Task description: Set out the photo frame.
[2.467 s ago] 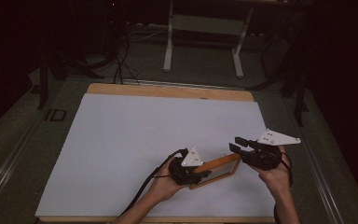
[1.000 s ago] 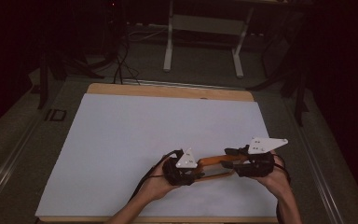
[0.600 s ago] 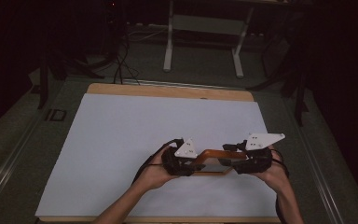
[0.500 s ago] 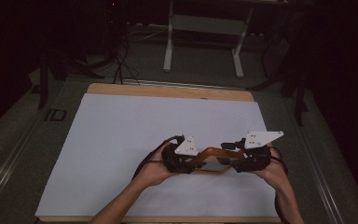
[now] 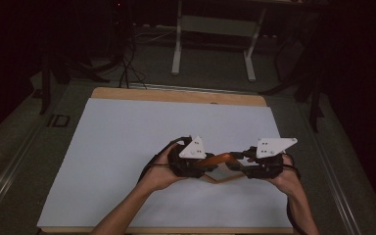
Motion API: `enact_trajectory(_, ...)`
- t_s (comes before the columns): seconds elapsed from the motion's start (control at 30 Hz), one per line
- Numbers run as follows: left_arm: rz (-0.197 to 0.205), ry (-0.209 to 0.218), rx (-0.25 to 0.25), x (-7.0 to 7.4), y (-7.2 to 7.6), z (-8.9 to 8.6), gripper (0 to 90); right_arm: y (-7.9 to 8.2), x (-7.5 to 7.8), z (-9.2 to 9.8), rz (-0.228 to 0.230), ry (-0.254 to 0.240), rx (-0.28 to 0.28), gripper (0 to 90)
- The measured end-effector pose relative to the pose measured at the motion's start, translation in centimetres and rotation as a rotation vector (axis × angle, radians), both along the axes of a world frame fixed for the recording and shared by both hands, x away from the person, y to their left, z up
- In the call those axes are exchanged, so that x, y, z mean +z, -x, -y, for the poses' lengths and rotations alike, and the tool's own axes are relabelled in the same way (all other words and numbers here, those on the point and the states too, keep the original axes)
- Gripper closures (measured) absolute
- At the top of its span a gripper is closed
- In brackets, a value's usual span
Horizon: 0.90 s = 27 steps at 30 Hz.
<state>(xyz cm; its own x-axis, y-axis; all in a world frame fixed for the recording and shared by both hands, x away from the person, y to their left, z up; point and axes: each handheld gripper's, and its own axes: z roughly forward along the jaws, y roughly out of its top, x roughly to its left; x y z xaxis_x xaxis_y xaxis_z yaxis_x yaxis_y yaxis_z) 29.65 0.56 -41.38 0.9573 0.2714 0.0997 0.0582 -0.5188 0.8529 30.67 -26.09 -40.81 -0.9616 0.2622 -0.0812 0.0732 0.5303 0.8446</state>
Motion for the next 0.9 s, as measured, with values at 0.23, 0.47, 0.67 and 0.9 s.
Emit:
enact_trajectory(0.23,-0.112,0.146,0.061,-2.7,-1.4,-2.4,45.4,0.4,0.0,1.0,0.016,0.02,-0.032,67.0)
enact_trajectory(0.47,-0.16,0.107,0.079,-5.4,-2.0,-1.8,47.4,0.4,-0.3,1.8,0.008,0.0,-0.063,68.1)
enact_trajectory(0.67,-0.189,0.083,0.065,-6.2,-3.0,-0.7,63.1,0.4,-0.4,2.1,0.008,-0.003,-0.074,68.1)
enact_trajectory(0.9,-0.202,0.076,0.039,-5.6,-3.0,-1.4,67.3,0.0,-0.8,2.5,-0.006,-0.029,-0.099,67.5)
